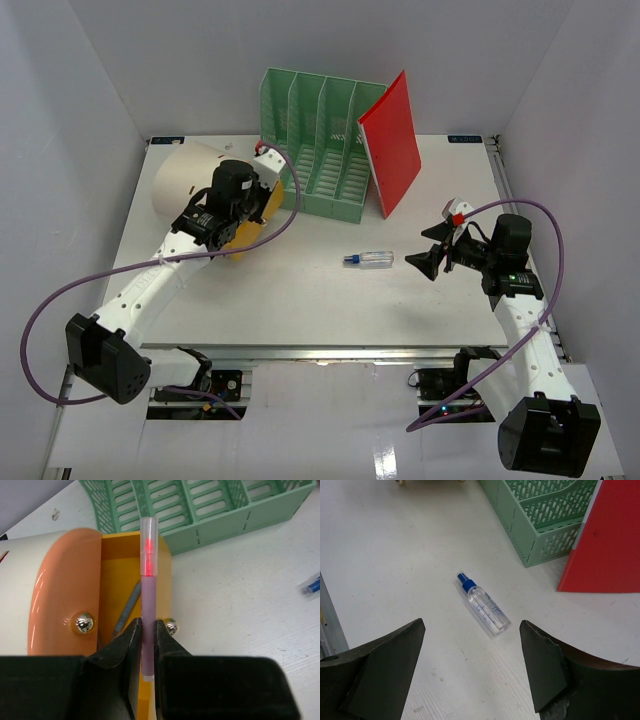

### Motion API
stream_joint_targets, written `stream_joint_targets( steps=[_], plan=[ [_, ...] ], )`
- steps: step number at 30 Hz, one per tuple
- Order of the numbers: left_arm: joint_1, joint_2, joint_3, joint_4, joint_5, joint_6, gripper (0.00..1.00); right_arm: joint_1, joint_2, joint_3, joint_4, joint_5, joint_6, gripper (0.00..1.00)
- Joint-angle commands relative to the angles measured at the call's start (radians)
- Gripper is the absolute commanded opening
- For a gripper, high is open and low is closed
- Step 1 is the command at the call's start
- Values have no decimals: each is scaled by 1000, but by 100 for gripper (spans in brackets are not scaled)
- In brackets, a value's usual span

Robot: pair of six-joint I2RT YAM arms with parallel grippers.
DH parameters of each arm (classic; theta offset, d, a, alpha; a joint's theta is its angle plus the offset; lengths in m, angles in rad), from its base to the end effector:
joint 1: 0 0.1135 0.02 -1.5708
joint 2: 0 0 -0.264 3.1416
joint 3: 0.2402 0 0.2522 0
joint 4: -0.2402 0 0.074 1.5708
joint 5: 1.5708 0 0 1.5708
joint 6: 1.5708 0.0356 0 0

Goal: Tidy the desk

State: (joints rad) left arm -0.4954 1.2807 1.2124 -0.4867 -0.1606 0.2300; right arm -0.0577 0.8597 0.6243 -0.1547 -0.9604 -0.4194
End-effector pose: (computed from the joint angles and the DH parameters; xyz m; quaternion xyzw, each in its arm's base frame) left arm 0.2541 -0.1308 0.3521 0.2725 0.8281 0.0053 0.4898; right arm 0.1886 0.0183 0.2788 -0.3855 0.6785 0.2562 0.5704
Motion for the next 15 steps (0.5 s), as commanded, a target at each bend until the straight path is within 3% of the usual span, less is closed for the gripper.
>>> stream_joint_targets(
  steps=[1,8,10,13,15],
  plan=[
    [58,-10,-37,39,-20,50,8,-4,-1,-1,21,-28,-4,83],
    [126,-12,-90,76,-13,41,23,-4,2,-1,21,-32,-5,83],
    [130,-11,-95,77,-4,26,36,-4,2,-3,21,-31,-5,83],
    [131,-25,-90,78,12,-34,65,-4,4,-1,21,-31,-7,83],
    [130,-44,-86,80,36,-59,71,-4,5,-1,20,-31,-9,83]
  ],
)
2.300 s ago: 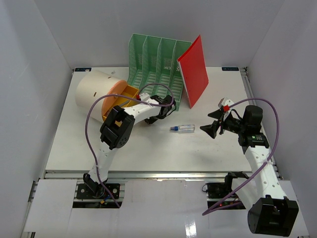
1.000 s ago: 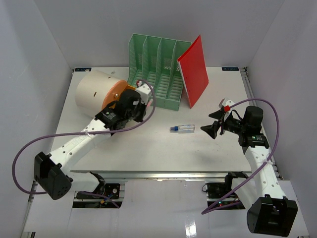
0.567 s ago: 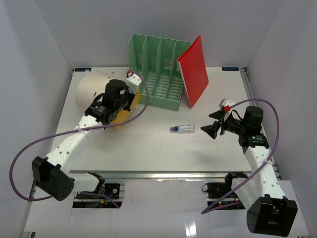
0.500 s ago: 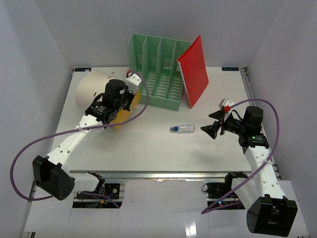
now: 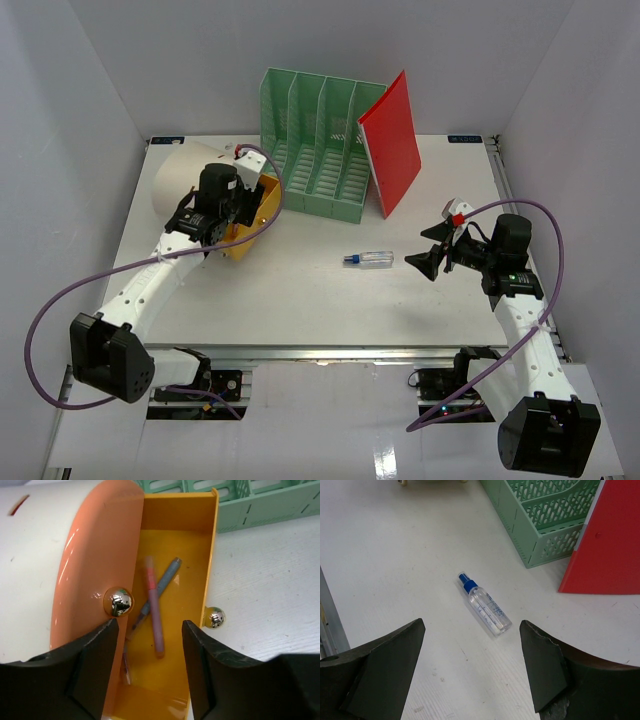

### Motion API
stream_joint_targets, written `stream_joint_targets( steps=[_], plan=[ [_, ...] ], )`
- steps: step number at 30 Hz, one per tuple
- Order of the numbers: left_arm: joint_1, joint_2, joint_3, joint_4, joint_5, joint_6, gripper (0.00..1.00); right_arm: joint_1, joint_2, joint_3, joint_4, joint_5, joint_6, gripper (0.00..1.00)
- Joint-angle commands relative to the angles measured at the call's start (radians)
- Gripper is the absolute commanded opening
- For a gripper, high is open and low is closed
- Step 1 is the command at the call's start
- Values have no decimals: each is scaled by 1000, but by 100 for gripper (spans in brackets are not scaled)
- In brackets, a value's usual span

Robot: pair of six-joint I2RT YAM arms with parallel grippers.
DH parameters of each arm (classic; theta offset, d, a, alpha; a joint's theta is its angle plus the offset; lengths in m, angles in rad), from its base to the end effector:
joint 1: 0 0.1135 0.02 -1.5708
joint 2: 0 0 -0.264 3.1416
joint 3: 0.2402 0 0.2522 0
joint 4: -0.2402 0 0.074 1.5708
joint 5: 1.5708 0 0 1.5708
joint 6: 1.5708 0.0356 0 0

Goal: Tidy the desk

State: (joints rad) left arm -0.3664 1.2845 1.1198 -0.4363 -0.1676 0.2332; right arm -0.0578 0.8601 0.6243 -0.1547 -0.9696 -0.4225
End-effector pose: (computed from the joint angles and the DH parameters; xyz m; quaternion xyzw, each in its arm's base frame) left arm 0.2700 -0.0972 0.3241 0.2231 0.8538 0.0430 0.4684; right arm 0.1884 0.0185 0.2789 -0.3883 0.6759 0.2590 0.5703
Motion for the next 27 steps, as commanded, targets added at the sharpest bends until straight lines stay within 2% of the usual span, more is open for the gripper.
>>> stream_joint_targets(
  steps=[1,5,7,9,10,11,13,18,24,27],
  plan=[
    [3,-62,11,31,70,-72,72,-4,5,-1,20,-23,-7,83],
    [1,-117,21,33,230,-148,72,-4,7,-3,18,-21,-10,83],
    [3,-127,23,36,316,-221,56,-4,7,-3,18,-21,-10,83],
    [1,-119,18,39,414,-303,29,-4,10,-3,18,-20,-10,83],
    [1,-119,18,39,415,-304,28,-4,11,-3,18,-20,-10,83],
    [0,-106,5,39,485,-313,15,-2,13,-3,20,-17,-12,84],
    [-9,-93,-31,58,533,-325,7,-4,11,-4,18,-12,-14,83],
    [-64,-37,-101,80,499,-302,5,-4,15,-5,19,-4,-17,83],
    [-147,62,-116,115,267,-252,7,-4,19,-6,16,3,-21,83],
    [-164,132,-110,130,104,-232,15,-5,24,-5,13,7,-26,84]
  ],
)
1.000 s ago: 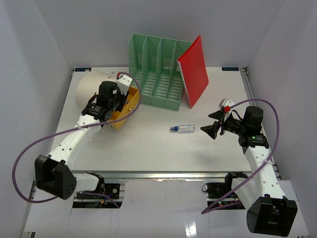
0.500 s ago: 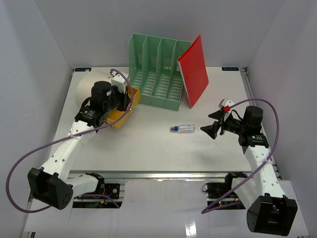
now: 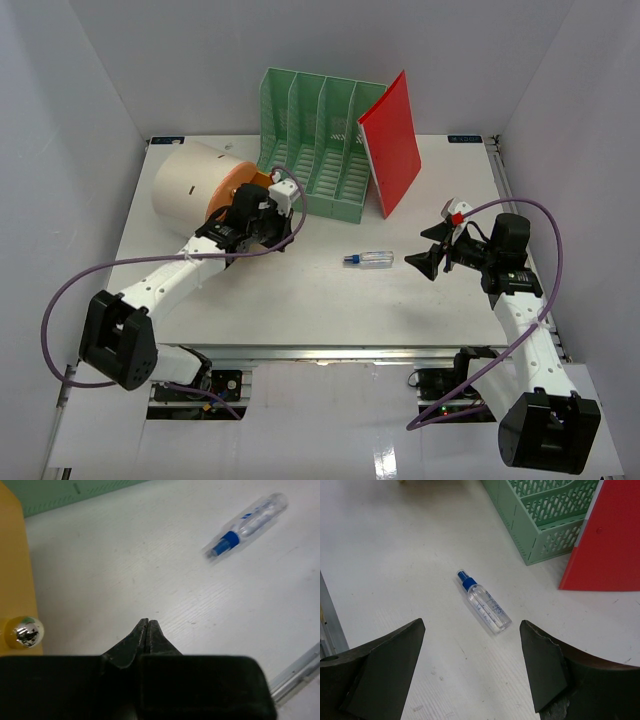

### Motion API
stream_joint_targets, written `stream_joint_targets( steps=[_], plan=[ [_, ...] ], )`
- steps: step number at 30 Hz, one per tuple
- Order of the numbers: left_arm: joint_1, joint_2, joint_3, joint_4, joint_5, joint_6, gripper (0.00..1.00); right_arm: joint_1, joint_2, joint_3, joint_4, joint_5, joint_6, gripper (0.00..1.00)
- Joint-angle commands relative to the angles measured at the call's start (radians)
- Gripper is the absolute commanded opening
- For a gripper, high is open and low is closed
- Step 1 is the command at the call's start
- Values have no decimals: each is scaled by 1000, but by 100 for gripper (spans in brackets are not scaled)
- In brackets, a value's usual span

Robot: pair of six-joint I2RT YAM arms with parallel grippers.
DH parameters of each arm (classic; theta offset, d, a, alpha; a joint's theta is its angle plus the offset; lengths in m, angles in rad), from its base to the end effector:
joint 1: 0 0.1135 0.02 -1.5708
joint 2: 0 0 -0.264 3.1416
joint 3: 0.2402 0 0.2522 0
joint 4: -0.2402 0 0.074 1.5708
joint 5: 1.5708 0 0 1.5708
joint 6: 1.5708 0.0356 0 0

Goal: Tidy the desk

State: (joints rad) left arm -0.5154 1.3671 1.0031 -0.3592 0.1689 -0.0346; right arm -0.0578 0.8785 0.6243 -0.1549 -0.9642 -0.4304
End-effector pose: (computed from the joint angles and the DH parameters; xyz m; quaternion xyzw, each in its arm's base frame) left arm 0.2569 -0.1524 0.2687 0.2500 0.8739 -0.1853 0.3735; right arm 0.1915 0.0182 0.2757 -0.3872 0.6808 0.2586 0.5655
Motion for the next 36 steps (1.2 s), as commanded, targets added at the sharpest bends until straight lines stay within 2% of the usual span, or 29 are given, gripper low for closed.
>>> stream_joint_targets(
  steps=[1,3,6,7,8,9,14,22,27,29,31,33,34,35,36],
  plan=[
    [-17,63,10,56,-292,47,19,-5,7,-4,12,2,-19,84],
    [-19,86,12,65,-383,79,27,-5,8,-3,11,2,-19,84],
    [-20,81,6,95,-516,106,45,-5,7,-3,9,2,-21,84],
    [-20,77,3,104,-542,113,52,-5,6,-2,9,2,-21,84],
    [-19,69,0,113,-565,127,64,-5,5,-1,9,1,-21,84],
    [-20,67,1,118,-587,136,69,-5,5,-1,9,0,-21,84],
    [-18,82,34,100,-643,163,80,-6,4,-1,9,2,-20,84],
    [-9,90,28,94,-707,153,90,-11,-4,-1,11,1,-19,84],
    [-7,68,24,92,-711,136,92,-13,-7,-3,10,-1,-19,84],
    [-8,37,28,79,-661,119,92,-14,-9,-3,9,-2,-19,84],
    [-9,-3,24,72,-595,81,87,-14,-10,-3,9,-3,-19,84],
    [-9,-60,3,70,-506,46,78,-14,-10,-3,10,-5,-19,84],
    [-11,-78,-11,70,-479,10,71,-14,-10,-2,10,-6,-19,84],
    [-14,-90,-25,71,-463,-36,62,-14,-9,-2,9,-7,-19,84],
    [-16,-114,-34,73,-473,-95,44,-14,-9,-1,10,-7,-19,84]
  ],
)
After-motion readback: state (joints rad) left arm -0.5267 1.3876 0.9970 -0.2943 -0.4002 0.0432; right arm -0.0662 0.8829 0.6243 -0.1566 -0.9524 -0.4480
